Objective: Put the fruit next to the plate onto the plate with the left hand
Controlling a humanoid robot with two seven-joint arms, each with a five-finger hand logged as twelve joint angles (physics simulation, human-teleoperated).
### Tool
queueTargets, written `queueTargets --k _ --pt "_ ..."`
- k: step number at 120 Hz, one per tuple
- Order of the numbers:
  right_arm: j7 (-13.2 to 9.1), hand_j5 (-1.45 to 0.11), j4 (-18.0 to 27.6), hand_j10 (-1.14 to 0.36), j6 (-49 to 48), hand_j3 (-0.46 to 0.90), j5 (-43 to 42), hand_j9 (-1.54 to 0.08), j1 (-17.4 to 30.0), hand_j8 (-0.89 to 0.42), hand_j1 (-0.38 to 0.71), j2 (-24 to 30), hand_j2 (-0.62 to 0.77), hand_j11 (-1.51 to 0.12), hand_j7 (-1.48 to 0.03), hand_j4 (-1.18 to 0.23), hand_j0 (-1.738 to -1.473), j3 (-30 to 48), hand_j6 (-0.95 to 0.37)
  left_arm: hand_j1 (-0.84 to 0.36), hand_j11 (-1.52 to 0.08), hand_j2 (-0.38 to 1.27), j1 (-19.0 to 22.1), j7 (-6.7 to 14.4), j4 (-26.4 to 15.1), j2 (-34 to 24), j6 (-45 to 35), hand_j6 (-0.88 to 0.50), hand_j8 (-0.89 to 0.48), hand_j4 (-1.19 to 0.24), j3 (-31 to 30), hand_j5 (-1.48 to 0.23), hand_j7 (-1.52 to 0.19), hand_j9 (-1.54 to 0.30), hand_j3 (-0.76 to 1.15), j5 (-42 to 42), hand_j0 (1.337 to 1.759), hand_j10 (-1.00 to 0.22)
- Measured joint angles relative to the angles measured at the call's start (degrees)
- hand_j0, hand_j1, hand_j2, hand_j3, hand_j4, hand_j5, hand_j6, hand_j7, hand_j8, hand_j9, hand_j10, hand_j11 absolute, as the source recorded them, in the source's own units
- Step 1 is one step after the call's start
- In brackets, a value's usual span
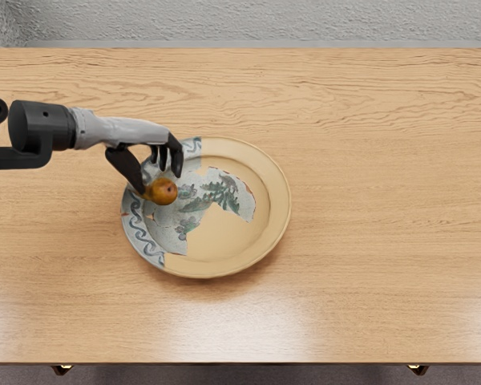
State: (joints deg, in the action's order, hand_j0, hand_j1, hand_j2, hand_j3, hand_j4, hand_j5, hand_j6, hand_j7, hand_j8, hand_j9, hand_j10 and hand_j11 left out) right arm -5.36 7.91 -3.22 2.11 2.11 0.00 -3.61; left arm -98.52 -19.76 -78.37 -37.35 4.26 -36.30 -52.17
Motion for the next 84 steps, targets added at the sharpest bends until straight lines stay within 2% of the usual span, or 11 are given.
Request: queueTargets --k 24,46,63,84 --pt "0.0 -0.03 0.0 -0.02 0.0 0.0 0.0 -0.03 0.0 -0.02 -0.32 0.0 0.0 -0.03 -0.03 -0.02 -1.658 0.0 -0.02 -0.04 -0.45 0.14 -0.06 0.01 -0.01 0.35 0.2 -0.3 -0.34 -0.34 0.0 -0.45 -0.45 -0.45 0.0 3.0 1.658 -0.35" --pt "0.01 -0.03 0.0 -0.02 0.0 0.0 0.0 -0.03 0.0 -0.02 -0.32 0.0 0.0 -0.03 -0.03 -0.02 -1.658 0.0 -0.02 0.18 -0.19 0.06 -0.82 -0.01 0.1 -2.43 6.52 -0.13 -0.14 -0.15 1.39 -0.19 -0.19 -0.19 0.0 13.26 1.658 -0.15" --pt "0.0 -0.03 0.0 -0.02 0.0 0.0 0.0 -0.03 0.0 -0.02 -0.32 0.0 0.0 -0.03 -0.03 -0.02 -1.658 -0.01 -0.02 0.27 -0.1 0.03 0.09 -0.01 0.33 -5.89 14.44 -0.07 -0.07 -0.07 4.27 -0.1 -0.1 -0.1 0.0 22.06 1.658 -0.07" --pt "0.0 -0.03 0.0 -0.02 0.03 0.0 0.0 -0.03 0.0 -0.02 -0.32 0.0 0.0 -0.03 -0.03 -0.02 -1.658 -0.02 -0.02 0.31 -0.04 0.01 1.0 -0.01 0.39 -10.38 24.48 -0.03 -0.03 -0.03 7.02 -0.04 -0.04 -0.04 0.0 31.3 1.658 -0.03"
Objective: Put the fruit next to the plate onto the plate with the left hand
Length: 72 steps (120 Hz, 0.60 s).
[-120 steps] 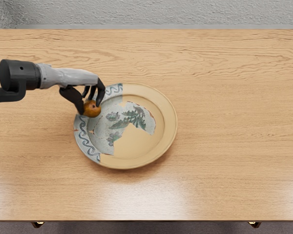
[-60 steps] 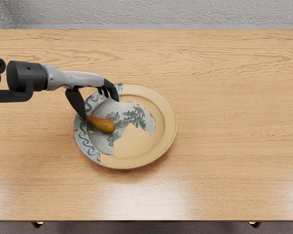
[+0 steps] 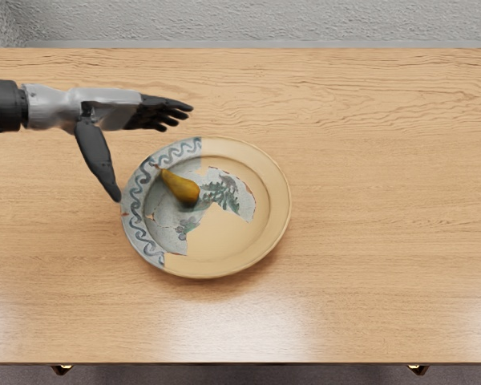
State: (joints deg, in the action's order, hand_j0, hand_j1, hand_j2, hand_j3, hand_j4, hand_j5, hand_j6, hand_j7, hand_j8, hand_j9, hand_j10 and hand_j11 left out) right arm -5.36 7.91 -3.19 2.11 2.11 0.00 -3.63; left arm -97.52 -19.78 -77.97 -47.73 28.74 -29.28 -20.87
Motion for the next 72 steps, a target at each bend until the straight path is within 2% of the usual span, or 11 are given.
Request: queueTargets --k 22,45,72 --pt "0.0 -0.03 0.0 -0.02 -0.02 0.0 0.0 -0.03 0.0 -0.02 -0.32 0.0 0.0 -0.03 -0.03 -0.02 -1.658 0.02 -0.02 0.34 -0.02 0.01 3.78 0.0 0.18 -3.75 5.17 -0.01 -0.01 -0.01 3.53 -0.02 -0.02 -0.02 0.0 5.63 1.658 -0.01" --pt "0.0 -0.03 0.0 -0.02 -0.02 0.0 0.0 -0.03 0.0 -0.02 -0.32 0.0 0.0 -0.03 -0.03 -0.02 -1.658 0.01 -0.02 0.34 -0.01 0.0 7.61 0.0 0.21 -6.27 6.07 -0.01 -0.01 -0.01 6.24 -0.01 -0.01 -0.01 0.0 6.85 1.658 -0.01" --pt "0.0 -0.03 0.0 -0.02 -0.03 0.0 0.0 -0.03 0.0 -0.02 -0.32 0.0 0.0 -0.03 -0.03 -0.02 -1.658 0.02 -0.02 0.35 0.0 0.0 9.89 0.0 0.26 -8.17 6.22 0.0 0.0 0.0 8.31 0.0 0.0 0.0 0.0 10.69 1.658 0.0"
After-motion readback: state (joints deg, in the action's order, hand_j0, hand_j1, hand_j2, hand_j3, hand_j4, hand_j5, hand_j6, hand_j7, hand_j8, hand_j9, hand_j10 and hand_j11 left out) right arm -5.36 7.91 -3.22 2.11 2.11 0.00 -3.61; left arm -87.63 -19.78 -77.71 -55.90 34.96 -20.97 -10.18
